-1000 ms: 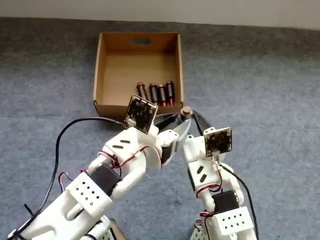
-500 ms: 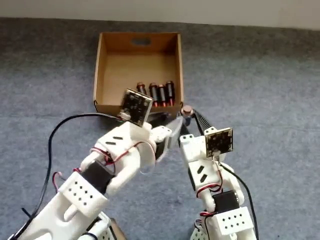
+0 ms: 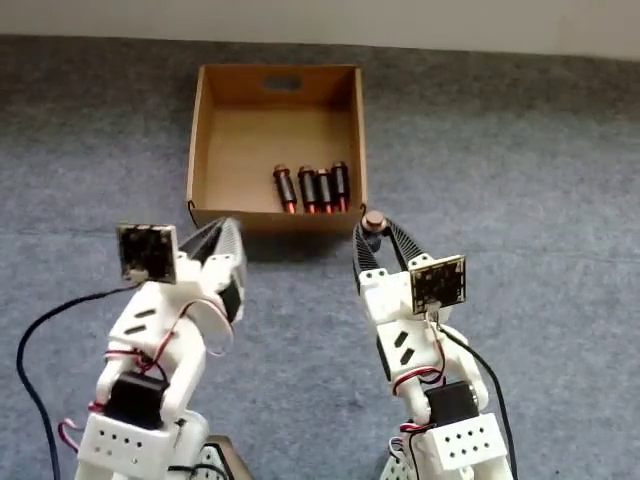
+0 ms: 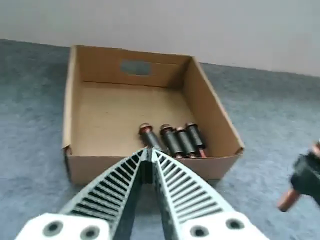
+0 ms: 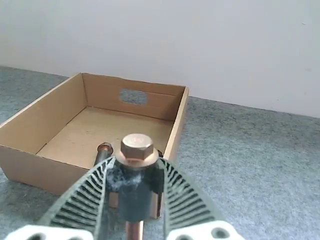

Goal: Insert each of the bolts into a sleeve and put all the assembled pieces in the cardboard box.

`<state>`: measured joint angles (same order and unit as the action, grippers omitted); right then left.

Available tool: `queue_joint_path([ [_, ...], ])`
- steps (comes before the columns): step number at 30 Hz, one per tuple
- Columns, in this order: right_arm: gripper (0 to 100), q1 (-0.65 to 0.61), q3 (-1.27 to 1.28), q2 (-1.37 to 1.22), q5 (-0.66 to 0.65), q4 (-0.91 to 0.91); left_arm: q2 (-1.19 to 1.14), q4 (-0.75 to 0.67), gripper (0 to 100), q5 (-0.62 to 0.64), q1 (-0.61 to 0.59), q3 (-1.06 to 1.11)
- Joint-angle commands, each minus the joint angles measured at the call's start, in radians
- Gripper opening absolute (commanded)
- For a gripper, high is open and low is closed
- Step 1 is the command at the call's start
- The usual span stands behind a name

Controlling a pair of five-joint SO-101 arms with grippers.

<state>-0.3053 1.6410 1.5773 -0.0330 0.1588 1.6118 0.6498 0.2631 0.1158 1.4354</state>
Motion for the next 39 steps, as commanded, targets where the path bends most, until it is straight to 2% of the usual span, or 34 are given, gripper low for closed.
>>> queue_joint_path([
  [1,0.5,0.013,-0.028,0.016,-0.005,-0.018,0.18,0.005,1,-0.046,-0.102,0.145],
  [4,0.5,0.013,-0.039,0.016,-0.008,0.005,0.222,0.006,1,-0.221,-0.154,0.232],
  [7,0.5,0.013,-0.11,0.016,-0.003,0.122,0.185,0.014,1,-0.367,-0.186,0.259],
  [13,0.5,0.013,-0.323,0.007,-0.003,0.249,0.179,0.172,1,-0.384,-0.186,0.213],
  [17,0.5,0.007,-0.504,0.005,-0.003,0.302,0.171,0.21,1,-0.451,-0.188,0.208],
  [21,0.5,0.005,-0.656,-0.027,0.0,0.308,0.17,0.219,1,-0.456,-0.2,0.208],
  [28,0.5,-0.012,-0.926,-0.449,0.189,0.309,0.17,0.221,1,-0.454,-0.236,0.208],
  [34,0.5,-0.12,-1.124,-0.837,0.203,0.311,0.18,0.232,1,-0.457,-0.237,0.217],
  [39,0.5,-0.177,-1.234,-1.061,0.203,0.308,0.18,0.227,1,-0.459,-0.237,0.209],
])
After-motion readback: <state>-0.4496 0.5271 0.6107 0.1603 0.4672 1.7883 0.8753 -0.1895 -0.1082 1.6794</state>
